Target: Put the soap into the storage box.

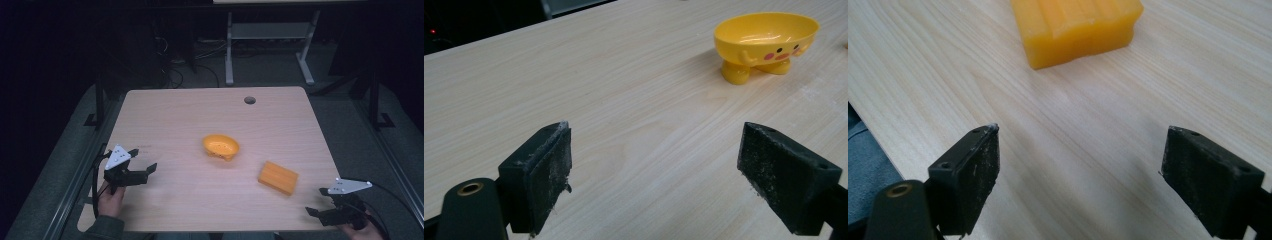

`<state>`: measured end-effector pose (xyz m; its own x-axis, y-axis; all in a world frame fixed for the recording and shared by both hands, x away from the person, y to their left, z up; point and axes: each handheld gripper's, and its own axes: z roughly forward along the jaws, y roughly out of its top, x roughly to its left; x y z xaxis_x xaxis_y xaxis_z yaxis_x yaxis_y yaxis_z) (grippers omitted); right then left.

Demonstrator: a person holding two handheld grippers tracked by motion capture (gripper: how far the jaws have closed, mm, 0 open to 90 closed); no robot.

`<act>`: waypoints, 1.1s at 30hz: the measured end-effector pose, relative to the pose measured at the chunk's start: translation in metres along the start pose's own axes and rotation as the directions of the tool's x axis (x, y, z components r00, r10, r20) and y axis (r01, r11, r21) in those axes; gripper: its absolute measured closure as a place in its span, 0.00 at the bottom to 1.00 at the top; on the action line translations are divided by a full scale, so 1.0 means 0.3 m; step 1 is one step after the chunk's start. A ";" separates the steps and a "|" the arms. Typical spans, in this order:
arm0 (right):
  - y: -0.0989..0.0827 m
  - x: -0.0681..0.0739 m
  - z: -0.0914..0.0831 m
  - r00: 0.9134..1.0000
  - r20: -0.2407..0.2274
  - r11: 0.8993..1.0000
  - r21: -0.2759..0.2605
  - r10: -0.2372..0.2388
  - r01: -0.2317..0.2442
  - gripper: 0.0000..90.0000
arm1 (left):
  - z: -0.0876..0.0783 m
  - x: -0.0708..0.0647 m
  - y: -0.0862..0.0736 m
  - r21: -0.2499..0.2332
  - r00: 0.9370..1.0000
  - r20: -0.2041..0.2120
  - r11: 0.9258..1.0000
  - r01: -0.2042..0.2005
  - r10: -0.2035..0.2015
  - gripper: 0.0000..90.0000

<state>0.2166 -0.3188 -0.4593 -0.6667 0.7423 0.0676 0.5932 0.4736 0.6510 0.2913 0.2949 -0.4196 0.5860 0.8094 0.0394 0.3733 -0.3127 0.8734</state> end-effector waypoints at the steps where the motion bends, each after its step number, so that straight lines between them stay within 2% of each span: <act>1: 0.006 0.001 -0.003 1.000 -0.006 1.000 -0.002 0.006 -0.006 0.17 | -0.001 0.001 0.000 0.000 1.000 -0.001 1.000 -0.002 0.002 0.15; 8: 0.062 0.001 -0.004 0.999 -0.016 0.999 0.011 -0.040 0.040 0.17 | -0.002 0.001 0.000 0.000 1.000 0.000 1.000 -0.004 0.004 0.15; 22: 0.171 -0.005 0.013 0.994 -0.040 0.993 0.059 -0.100 0.102 0.17 | -0.003 0.002 0.001 -0.005 1.000 0.000 1.000 -0.001 0.001 0.15; 33: 0.233 -0.007 0.032 0.991 -0.055 0.988 0.084 -0.126 0.130 0.16 | -0.005 0.004 0.001 -0.007 1.000 0.000 1.000 0.005 -0.005 0.15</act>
<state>0.2636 -0.2827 -0.4212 -0.7597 0.6497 0.0267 0.5374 0.6043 0.5882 0.2910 0.2966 -0.4187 0.5841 0.8109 0.0348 0.3710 -0.3049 0.8772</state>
